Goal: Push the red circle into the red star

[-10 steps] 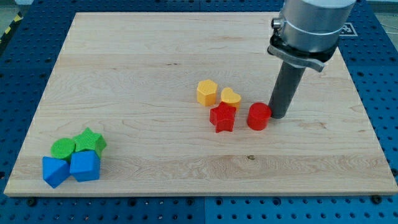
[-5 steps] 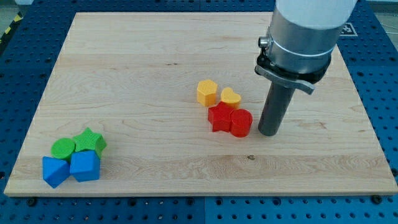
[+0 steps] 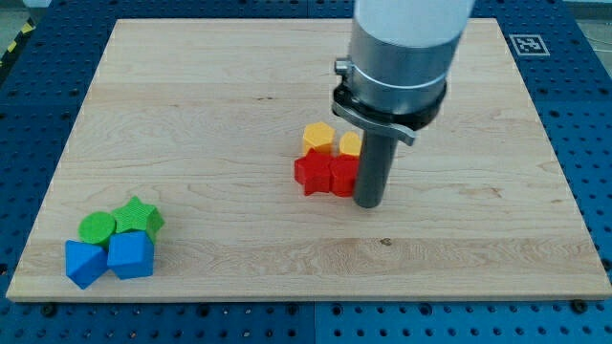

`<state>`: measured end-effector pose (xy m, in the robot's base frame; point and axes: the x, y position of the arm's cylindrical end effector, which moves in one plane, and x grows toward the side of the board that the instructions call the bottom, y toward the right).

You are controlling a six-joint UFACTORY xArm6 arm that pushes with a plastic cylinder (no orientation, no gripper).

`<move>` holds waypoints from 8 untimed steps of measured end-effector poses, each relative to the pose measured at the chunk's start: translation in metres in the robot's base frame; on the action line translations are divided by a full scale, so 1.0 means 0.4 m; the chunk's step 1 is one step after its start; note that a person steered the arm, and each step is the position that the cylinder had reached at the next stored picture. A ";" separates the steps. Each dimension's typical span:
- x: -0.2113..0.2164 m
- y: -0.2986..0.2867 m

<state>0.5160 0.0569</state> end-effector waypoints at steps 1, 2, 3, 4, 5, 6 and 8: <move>-0.015 -0.030; -0.015 -0.030; -0.058 -0.017; -0.127 -0.017; -0.163 -0.017; -0.199 -0.017; -0.237 -0.083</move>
<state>0.4211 0.0235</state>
